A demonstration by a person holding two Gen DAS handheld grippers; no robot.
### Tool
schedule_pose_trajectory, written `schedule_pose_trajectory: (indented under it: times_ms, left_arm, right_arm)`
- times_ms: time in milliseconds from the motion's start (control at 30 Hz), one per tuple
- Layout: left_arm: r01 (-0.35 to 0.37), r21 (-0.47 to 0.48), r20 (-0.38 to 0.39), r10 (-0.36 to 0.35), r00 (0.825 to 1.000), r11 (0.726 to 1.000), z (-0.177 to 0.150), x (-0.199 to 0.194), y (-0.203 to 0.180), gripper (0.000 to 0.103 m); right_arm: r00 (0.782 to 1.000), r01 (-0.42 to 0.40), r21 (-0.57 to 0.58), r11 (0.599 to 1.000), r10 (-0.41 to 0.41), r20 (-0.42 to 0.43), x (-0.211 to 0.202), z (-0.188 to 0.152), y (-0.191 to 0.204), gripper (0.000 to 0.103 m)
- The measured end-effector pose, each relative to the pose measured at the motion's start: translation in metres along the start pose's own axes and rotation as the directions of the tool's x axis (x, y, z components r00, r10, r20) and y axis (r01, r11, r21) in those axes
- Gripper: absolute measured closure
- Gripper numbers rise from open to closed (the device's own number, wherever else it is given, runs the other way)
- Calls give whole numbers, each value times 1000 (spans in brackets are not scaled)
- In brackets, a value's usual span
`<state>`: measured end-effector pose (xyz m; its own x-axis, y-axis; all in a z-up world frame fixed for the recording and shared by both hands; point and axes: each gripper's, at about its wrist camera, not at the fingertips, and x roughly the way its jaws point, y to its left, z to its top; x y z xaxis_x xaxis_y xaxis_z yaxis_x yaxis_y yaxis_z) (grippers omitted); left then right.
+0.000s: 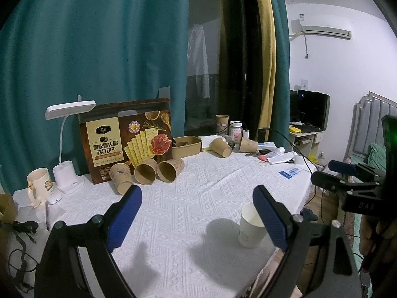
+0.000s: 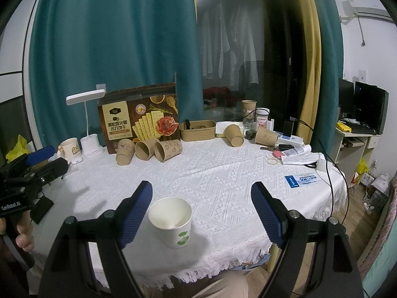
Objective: Flip cup upright
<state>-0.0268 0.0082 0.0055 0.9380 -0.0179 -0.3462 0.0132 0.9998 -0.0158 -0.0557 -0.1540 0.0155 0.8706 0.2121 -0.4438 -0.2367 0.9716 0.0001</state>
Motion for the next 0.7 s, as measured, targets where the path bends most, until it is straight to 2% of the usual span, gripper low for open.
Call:
schedule_pose_trajectory:
  times_ms: [700]
  left_arm:
    - [1,0,-3,-1,1000,1000,0,1,-1,12]
  right_arm:
    - [1000,-1,1,1000,1,-4,2,-1,1,23]
